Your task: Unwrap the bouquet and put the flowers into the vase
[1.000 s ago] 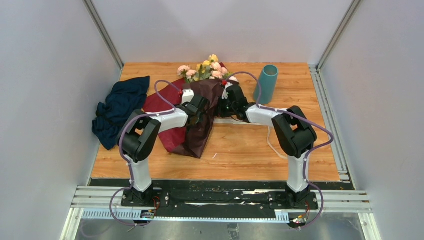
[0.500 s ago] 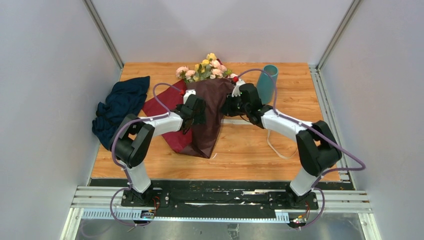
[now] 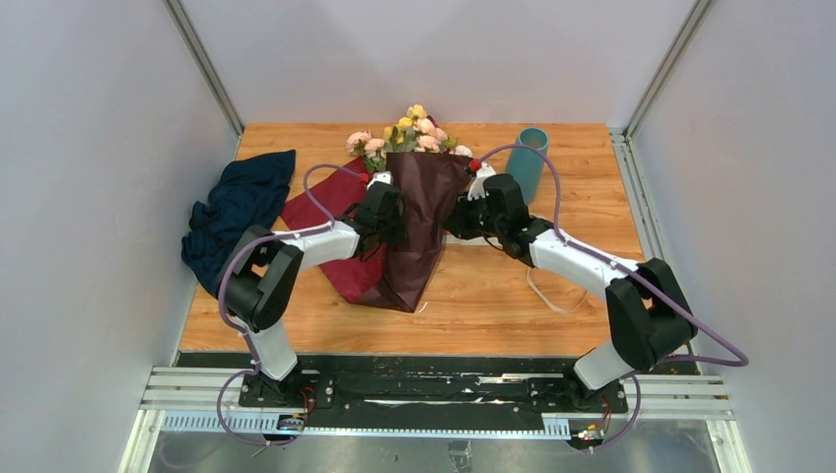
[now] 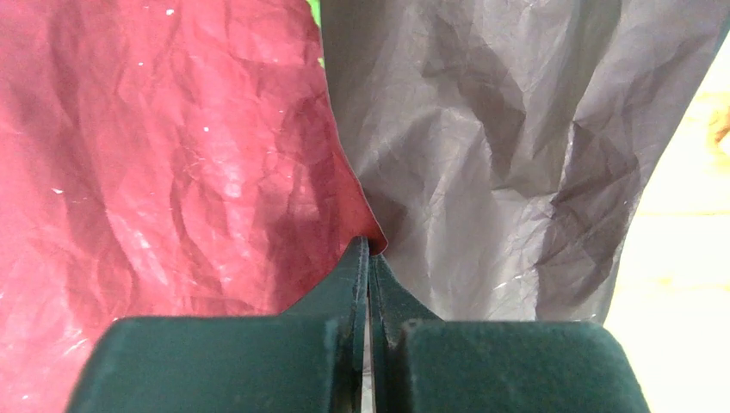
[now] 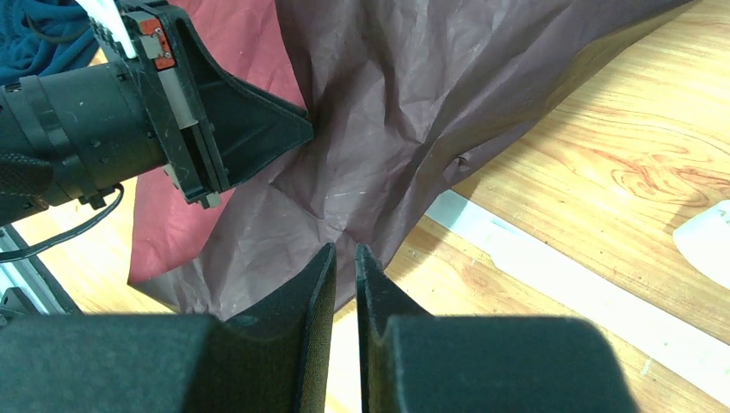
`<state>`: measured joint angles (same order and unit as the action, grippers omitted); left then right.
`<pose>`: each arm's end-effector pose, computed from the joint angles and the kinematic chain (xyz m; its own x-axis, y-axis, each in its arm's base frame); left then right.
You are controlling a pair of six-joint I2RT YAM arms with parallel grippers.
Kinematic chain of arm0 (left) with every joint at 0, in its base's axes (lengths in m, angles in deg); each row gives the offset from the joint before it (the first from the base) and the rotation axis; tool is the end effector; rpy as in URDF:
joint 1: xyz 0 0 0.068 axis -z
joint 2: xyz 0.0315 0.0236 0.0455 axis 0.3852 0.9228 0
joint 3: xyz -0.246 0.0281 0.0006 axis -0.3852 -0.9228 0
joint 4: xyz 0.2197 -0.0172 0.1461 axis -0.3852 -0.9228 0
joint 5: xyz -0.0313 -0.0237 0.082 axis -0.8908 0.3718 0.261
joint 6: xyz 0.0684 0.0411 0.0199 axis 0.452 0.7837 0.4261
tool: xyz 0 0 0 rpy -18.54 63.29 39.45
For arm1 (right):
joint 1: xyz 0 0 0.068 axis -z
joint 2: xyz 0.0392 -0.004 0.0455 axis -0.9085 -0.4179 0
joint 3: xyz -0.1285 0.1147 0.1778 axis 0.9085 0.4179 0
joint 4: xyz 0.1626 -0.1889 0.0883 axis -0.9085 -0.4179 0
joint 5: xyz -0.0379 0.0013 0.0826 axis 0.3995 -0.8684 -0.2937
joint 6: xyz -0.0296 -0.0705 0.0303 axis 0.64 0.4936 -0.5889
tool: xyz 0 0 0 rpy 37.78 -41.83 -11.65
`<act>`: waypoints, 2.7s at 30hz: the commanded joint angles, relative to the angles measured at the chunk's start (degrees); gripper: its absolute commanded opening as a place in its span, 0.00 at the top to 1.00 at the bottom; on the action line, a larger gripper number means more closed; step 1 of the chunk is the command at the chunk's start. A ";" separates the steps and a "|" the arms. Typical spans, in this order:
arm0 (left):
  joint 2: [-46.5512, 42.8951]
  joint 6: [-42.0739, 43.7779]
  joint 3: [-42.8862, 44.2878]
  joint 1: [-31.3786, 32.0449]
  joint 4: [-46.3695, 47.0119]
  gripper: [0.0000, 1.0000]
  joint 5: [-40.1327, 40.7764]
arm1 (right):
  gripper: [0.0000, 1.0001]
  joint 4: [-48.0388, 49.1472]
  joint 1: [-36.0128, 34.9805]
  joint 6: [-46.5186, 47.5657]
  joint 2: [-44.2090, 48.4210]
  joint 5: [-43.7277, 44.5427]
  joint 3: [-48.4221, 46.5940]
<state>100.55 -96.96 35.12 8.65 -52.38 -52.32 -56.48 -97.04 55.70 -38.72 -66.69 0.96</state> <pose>0.3403 -0.1903 0.1194 -0.6976 -0.1973 -0.6888 0.0078 0.9592 -0.2827 0.3139 0.2156 0.2095 -0.5689 0.0597 -0.8203 -0.5380 0.7274 0.4261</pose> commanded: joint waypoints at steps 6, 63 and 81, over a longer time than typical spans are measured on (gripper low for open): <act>-4.79 1.05 0.95 5.48 0.41 1.00 -0.07 | 0.83 -1.10 -0.23 1.09 6.18 2.93 3.58; -18.16 -4.32 -17.05 29.69 -1.62 0.21 21.41 | 0.38 -12.96 -0.14 -0.38 25.90 20.84 14.42; -13.35 -8.20 -24.25 28.47 -0.47 0.21 23.55 | 0.65 3.54 0.11 -5.09 11.47 16.20 25.39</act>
<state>85.64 -103.58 12.70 38.18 -52.60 -30.49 -58.45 -97.04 52.47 -23.77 -48.20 25.05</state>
